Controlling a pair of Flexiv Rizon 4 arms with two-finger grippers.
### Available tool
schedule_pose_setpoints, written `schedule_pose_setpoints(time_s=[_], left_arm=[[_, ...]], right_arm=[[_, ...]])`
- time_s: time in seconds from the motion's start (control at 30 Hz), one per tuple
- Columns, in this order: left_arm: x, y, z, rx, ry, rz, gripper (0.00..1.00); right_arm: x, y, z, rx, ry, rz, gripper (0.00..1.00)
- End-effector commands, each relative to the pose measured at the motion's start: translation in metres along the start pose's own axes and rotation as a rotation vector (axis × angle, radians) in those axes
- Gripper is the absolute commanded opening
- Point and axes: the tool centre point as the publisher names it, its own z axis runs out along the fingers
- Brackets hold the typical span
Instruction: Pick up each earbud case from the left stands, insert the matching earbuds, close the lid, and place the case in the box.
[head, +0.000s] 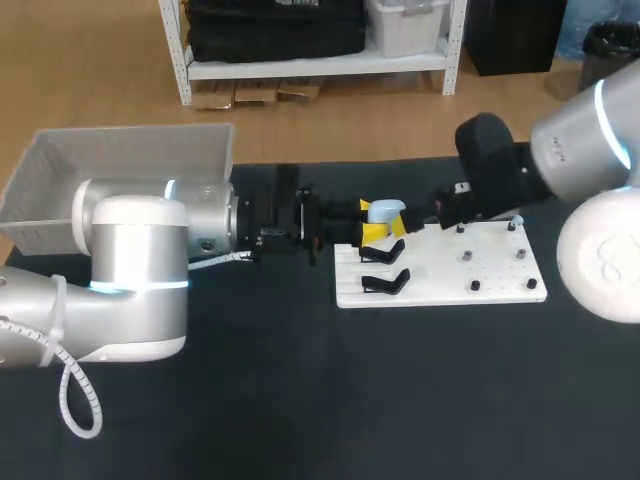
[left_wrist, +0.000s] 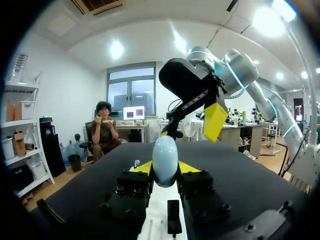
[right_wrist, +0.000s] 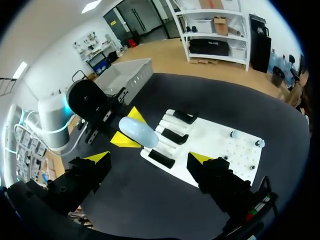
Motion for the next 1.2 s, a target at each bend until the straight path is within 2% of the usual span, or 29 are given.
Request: schedule_pose_setpoints(time_s=[0.03,1.2], left_arm=[[0.001,0.000,0.000,-0.004,-0.005,0.003,0.00],[0.001,0.000,0.000,-0.004,-0.005,0.003,0.00]], right_arm=[[-0.005,-0.002,0.007,-0.002,0.012,0.008,1.00],[-0.015,-0.024,0.019,0.041,0.010,0.061,1.00]])
